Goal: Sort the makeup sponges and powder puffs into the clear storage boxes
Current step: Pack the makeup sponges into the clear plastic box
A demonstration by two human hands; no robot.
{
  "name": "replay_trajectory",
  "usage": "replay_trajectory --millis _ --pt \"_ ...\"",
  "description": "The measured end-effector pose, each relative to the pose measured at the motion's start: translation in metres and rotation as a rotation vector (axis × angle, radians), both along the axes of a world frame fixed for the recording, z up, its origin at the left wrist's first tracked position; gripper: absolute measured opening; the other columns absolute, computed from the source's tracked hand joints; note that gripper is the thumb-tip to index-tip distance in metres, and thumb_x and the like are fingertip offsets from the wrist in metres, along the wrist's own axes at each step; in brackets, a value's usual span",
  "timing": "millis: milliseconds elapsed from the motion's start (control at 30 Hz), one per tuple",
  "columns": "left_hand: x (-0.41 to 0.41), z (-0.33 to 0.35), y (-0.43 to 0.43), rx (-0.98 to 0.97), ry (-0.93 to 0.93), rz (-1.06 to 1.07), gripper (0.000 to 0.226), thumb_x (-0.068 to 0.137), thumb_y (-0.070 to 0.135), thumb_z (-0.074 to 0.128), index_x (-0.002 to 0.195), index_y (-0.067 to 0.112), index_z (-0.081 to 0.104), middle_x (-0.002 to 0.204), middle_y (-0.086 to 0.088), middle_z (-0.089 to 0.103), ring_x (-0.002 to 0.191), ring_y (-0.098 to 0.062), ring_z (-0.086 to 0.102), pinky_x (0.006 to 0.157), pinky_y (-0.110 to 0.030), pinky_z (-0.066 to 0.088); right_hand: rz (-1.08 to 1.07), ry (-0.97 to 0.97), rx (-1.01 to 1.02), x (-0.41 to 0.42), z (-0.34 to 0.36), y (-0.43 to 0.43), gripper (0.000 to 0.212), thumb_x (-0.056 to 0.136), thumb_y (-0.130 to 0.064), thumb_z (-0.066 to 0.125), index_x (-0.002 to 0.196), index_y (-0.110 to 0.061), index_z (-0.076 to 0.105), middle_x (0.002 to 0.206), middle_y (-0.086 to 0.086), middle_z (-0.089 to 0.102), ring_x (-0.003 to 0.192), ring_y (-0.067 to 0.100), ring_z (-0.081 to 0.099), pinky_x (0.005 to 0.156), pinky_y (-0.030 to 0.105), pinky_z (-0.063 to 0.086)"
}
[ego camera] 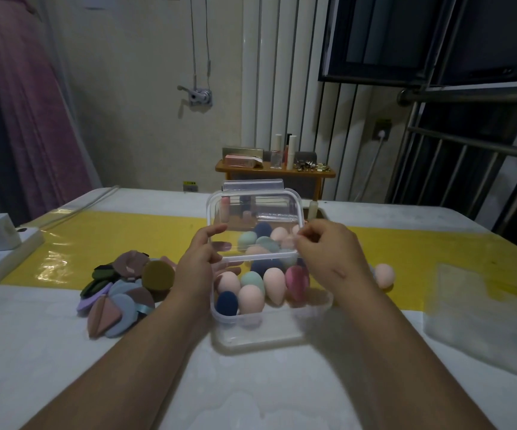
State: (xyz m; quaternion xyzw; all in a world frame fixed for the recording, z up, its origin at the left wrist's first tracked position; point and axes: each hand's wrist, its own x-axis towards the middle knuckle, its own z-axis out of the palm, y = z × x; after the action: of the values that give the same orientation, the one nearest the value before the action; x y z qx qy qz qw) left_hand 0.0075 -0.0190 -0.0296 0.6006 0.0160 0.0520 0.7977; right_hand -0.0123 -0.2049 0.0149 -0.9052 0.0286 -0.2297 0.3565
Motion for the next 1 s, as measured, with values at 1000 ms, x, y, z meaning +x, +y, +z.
replay_trajectory --millis 1000 --pt "-0.006 0.004 -0.002 0.014 0.033 -0.008 0.05 0.088 0.002 0.032 0.11 0.032 0.066 0.117 -0.011 0.056 0.106 -0.038 0.061 0.089 -0.052 0.056 -0.388 0.726 -0.3 0.016 -0.003 -0.03 0.055 0.1 -0.025 0.055 0.15 -0.019 0.035 0.155 0.009 0.024 0.136 0.03 0.037 0.111 0.041 0.033"
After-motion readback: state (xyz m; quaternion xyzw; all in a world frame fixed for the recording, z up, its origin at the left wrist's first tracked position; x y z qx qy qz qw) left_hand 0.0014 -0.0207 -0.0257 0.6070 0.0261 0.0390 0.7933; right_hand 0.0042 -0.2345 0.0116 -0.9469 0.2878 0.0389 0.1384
